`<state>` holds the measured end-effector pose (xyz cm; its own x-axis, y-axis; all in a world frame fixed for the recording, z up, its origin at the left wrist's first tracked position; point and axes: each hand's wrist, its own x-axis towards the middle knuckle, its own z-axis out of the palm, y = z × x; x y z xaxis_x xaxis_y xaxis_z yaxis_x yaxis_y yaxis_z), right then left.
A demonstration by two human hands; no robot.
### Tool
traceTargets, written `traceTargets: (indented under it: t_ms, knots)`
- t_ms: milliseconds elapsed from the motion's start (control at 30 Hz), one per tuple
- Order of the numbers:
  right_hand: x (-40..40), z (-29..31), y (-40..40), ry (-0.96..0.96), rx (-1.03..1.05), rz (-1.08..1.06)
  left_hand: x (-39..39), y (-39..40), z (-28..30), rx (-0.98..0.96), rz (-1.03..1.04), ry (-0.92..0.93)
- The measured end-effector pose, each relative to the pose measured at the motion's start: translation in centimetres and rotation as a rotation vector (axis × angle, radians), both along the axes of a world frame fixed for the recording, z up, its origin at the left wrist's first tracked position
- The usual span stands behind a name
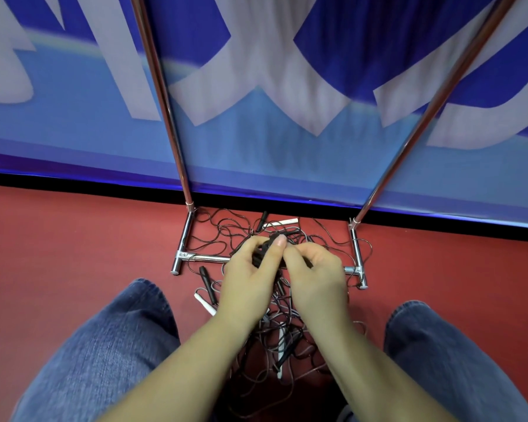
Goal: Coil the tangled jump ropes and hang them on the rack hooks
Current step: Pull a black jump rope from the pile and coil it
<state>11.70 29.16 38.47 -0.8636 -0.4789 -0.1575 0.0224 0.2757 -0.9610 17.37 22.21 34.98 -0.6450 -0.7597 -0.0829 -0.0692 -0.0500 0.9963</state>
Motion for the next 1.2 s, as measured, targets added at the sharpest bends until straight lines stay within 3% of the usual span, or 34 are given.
traceTargets:
  t_ms: [100,167,367,467,567,700,833,967,1033,1100,1200]
  knots:
    - [-0.2,0.2,0.1,0.001,0.016,0.004,0.1,0.0,-0.2,-0.090,-0.003,-0.049]
    - [-0.3,0.3,0.1,-0.043,0.006,0.016,0.1,0.0,0.0,-0.038,-0.026,-0.024]
    - [-0.5,0.6,0.4,-0.283,-0.124,0.168,-0.3,-2.1,1.7,0.618,-0.044,0.060]
    - [-0.8,-0.3,0.9,-0.273,0.028,0.254,-0.3,-3.0,1.9,0.850,-0.023,0.120]
    - [-2.1,-0.5,1.5,-0.215,0.149,0.306,-0.3,-3.9,1.9,0.963,-0.023,0.212]
    - [-3.4,-0.3,1.7,-0.076,0.171,0.255,-0.2,-3.9,2.3,0.890,-0.077,0.151]
    - [-2.4,-0.3,1.5,0.092,0.134,0.265,0.1,-3.5,1.4,0.352,0.037,-0.203]
    - [-1.9,-0.2,1.2,0.210,0.058,0.236,0.1,-3.3,0.8,-0.011,0.011,-0.329]
    - [-2.0,-0.2,1.2,0.126,0.006,0.199,-1.3,-3.9,-0.1,0.072,-0.052,-0.424]
    - [-2.5,-0.1,1.3,0.037,-0.035,0.137,-1.4,-4.3,-1.1,0.221,-0.162,-0.329]
    - [-3.1,-0.1,1.6,0.006,-0.056,0.093,-0.4,-3.1,-0.3,0.219,-0.332,-0.225]
